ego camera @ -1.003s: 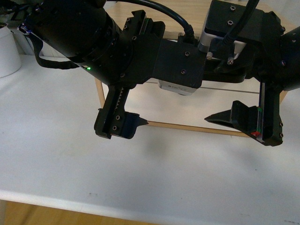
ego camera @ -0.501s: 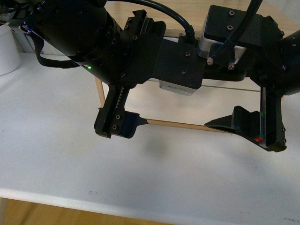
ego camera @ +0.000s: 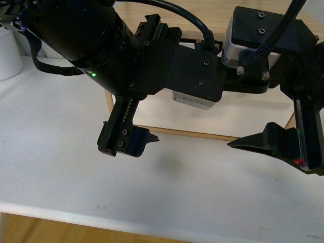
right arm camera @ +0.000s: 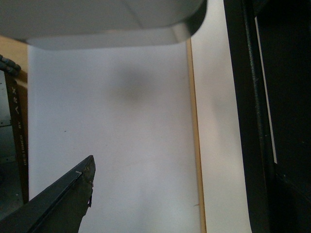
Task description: Pull drawer
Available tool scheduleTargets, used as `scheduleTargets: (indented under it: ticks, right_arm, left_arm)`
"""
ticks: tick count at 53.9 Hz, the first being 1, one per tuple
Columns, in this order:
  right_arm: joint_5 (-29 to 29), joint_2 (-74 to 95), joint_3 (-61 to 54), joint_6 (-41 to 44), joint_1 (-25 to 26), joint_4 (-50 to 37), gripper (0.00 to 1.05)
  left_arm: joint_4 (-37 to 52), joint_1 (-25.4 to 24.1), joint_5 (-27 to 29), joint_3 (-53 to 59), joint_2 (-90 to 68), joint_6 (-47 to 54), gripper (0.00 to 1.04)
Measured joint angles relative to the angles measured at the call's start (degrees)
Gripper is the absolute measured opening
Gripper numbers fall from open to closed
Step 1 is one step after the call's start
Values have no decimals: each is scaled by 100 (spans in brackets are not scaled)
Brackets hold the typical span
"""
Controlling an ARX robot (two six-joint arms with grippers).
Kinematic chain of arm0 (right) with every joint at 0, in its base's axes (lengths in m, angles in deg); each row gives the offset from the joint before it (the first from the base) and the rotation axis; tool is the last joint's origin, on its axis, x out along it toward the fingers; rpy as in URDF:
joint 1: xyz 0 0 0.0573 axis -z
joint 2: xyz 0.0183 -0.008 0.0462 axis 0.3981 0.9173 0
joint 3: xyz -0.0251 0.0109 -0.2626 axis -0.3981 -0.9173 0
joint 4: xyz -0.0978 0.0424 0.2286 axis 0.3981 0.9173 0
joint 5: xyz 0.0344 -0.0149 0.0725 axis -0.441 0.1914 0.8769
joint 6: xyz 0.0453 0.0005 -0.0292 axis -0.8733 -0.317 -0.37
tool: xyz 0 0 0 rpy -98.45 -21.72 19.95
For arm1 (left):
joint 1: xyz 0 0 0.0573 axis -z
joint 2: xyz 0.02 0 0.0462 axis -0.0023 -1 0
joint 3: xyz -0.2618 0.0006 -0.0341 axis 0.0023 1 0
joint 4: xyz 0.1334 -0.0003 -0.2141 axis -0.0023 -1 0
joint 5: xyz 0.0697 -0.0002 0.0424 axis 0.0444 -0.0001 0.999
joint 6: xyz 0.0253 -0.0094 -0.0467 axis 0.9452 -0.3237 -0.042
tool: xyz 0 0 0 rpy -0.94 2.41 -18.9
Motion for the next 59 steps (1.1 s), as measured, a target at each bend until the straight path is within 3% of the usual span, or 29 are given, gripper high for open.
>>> scheduleTargets:
  ticks: [32,47,59]
  right_arm:
    - [-111,-1115,-1043,0,-284,201,96]
    - [-98,-1460,-1082,-400,-240,164,96]
    - [24,-1926,-866,-501,-125,455,96]
  left_arm:
    - [111,251,127,1333,1285,-214,99]
    - [855,289,-83,1438,1552,-516,99]
    - [874,391,-92,1300,1915,-730,99]
